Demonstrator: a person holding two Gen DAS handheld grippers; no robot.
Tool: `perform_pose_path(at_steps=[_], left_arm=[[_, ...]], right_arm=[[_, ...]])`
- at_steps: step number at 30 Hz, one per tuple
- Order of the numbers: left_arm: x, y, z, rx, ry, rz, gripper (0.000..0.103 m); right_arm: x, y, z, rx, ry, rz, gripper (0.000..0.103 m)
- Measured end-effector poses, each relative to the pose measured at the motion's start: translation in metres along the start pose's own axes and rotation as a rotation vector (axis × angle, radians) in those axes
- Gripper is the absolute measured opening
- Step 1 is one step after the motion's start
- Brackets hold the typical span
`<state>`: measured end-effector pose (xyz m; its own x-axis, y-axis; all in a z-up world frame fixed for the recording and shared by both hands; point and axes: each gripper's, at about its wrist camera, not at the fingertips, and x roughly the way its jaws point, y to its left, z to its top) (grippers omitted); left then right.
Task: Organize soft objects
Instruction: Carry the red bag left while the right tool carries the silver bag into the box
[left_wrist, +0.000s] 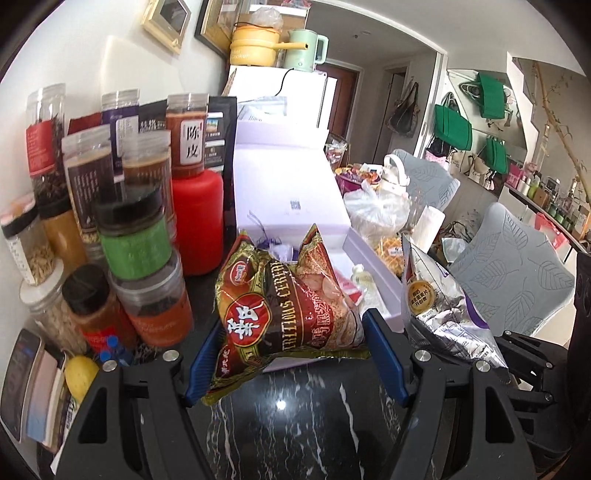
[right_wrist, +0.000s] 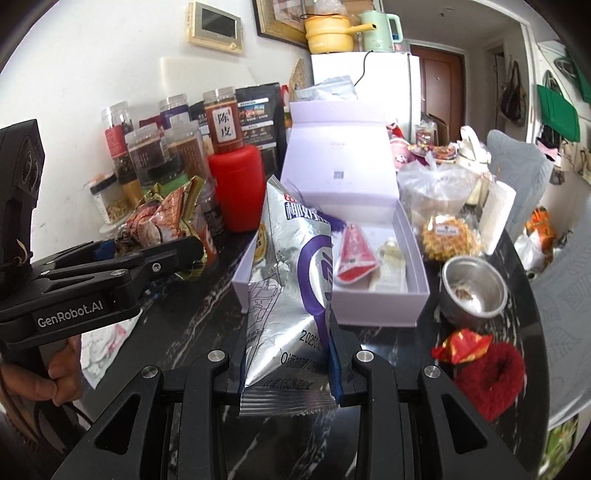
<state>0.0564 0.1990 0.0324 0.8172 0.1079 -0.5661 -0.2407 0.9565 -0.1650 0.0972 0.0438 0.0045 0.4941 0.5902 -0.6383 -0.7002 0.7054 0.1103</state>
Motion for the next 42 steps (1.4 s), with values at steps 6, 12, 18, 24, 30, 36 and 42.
perform_pose_path(at_steps=[6, 12, 18, 24, 30, 36, 42], left_arm=[[0.004, -0.006, 0.026, 0.025, -0.038, -0.008, 0.073], [0.012, -0.011, 0.049, 0.038, -0.072, -0.022, 0.073], [0.022, -0.016, 0.071, 0.046, -0.103, -0.031, 0.073], [0.036, -0.016, 0.092, 0.048, -0.123, -0.046, 0.073], [0.053, -0.016, 0.108, 0.045, -0.131, -0.063, 0.073], [0.072, -0.013, 0.119, 0.056, -0.122, -0.052, 0.073], [0.097, -0.007, 0.117, 0.057, -0.082, -0.038, 0.073]], right_arm=[[-0.002, -0.006, 0.027, -0.015, -0.038, 0.012, 0.031], [-0.001, -0.015, 0.054, -0.035, -0.067, 0.009, 0.031], [0.0, -0.027, 0.078, -0.03, -0.1, 0.014, 0.031], [0.002, -0.038, 0.098, -0.029, -0.131, 0.007, 0.031], [0.011, -0.047, 0.114, -0.022, -0.145, 0.001, 0.031], [0.03, -0.057, 0.128, 0.0, -0.148, 0.007, 0.031], [0.053, -0.066, 0.138, 0.006, -0.132, -0.004, 0.031]])
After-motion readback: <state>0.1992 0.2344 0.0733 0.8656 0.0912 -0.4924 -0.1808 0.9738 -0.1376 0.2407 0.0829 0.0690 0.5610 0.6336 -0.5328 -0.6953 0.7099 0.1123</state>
